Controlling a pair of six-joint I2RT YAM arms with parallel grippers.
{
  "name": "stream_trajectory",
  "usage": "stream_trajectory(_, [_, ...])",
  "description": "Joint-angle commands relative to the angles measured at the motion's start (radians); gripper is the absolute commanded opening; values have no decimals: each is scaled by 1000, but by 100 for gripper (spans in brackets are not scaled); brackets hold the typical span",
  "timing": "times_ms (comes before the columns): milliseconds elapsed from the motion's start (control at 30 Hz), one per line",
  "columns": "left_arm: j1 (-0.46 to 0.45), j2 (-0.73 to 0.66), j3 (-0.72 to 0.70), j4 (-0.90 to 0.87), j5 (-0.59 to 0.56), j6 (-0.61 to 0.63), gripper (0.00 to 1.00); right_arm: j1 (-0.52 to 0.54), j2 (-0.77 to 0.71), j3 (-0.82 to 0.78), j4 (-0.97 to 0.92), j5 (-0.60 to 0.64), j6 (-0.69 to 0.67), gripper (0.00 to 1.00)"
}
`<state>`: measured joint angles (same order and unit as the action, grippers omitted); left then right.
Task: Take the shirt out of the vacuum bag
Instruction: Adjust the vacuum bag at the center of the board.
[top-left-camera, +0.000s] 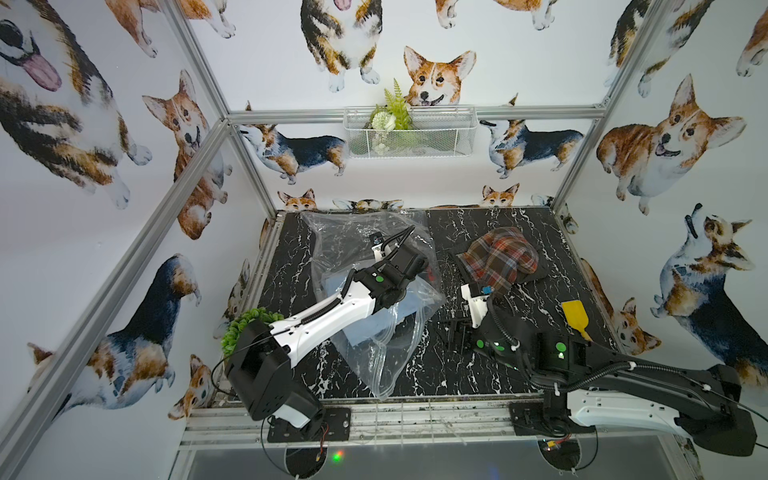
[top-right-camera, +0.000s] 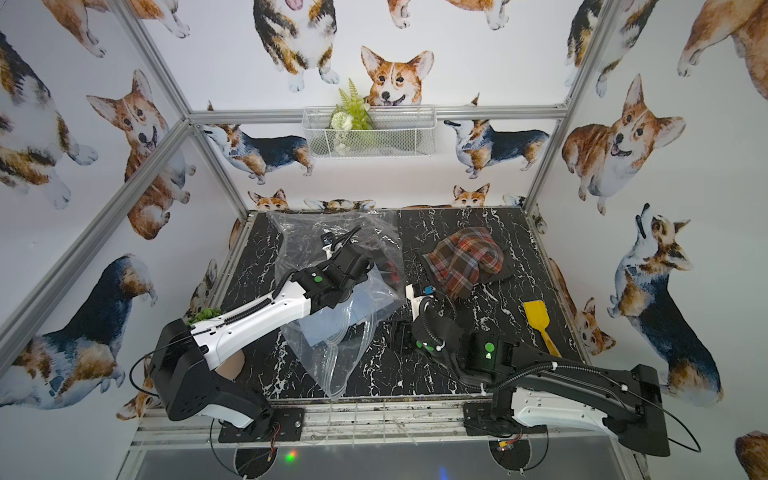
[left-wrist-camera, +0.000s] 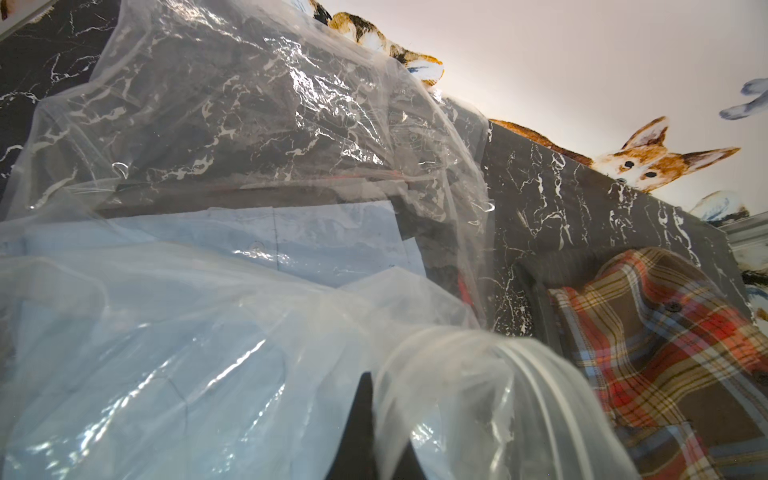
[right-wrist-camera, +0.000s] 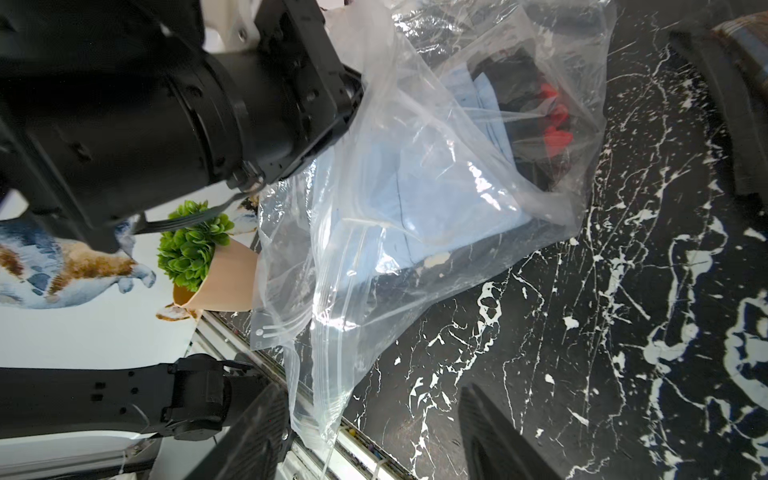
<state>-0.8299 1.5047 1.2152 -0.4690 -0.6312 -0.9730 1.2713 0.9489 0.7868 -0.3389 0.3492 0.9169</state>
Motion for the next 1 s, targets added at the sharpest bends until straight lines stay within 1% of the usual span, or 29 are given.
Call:
stream_trajectory(0, [-11, -35, -6, 64, -58, -12, 0, 8, 17, -48, 33, 132, 41, 70])
stream_trajectory(100, [-11, -67, -15, 66, -52, 11, 0, -6, -2, -100, 87, 146, 44, 74])
stream_trajectory(167, [-11, -88, -30, 69, -39, 19, 0, -66, -14, -140, 127, 84, 76, 74])
stream_trajectory(267, [-12, -114, -64, 80, -13, 34, 0, -192, -22, -225, 224, -71, 150, 74])
stream_trajectory(300, [-12, -119, -72, 79, -5, 40, 0, -215, -22, -243, 254, -99, 154, 74])
stream_trajectory(367, [-13, -128, -86, 67, -2, 51, 0, -224, -9, -240, 265, -102, 138, 74])
stream_trajectory(400, [-12, -134, -94, 61, -5, 50, 5, -226, 7, -231, 265, -104, 130, 76])
stream_trajectory(433, [-12, -141, -106, 57, -9, 45, 8, -233, 34, -222, 277, -117, 121, 76])
stream_trajectory(467, [-13, -147, -115, 56, -11, 44, 8, -239, 61, -219, 300, -131, 120, 77])
stream_trajectory(500, [-11, -153, -125, 56, -9, 41, 1, -243, 90, -218, 331, -143, 117, 76])
stream_trajectory(600, [-11, -161, -134, 52, -5, 43, 0, -254, 160, -230, 405, -143, 110, 76])
stream_trajectory(633, [-12, -166, -134, 45, -8, 39, 0, -273, 165, -247, 443, -159, 119, 77])
stream_trajectory(700, [-12, -178, -138, 41, -6, 41, 0, -322, 207, -279, 505, -192, 149, 77])
stream_trajectory(800, [-12, -193, -142, 38, 2, 55, 0, -415, 278, -301, 594, -280, 189, 77])
stream_trajectory(967, [-12, -205, -154, 30, 11, 54, 0, -440, 442, -153, 548, -311, 119, 76])
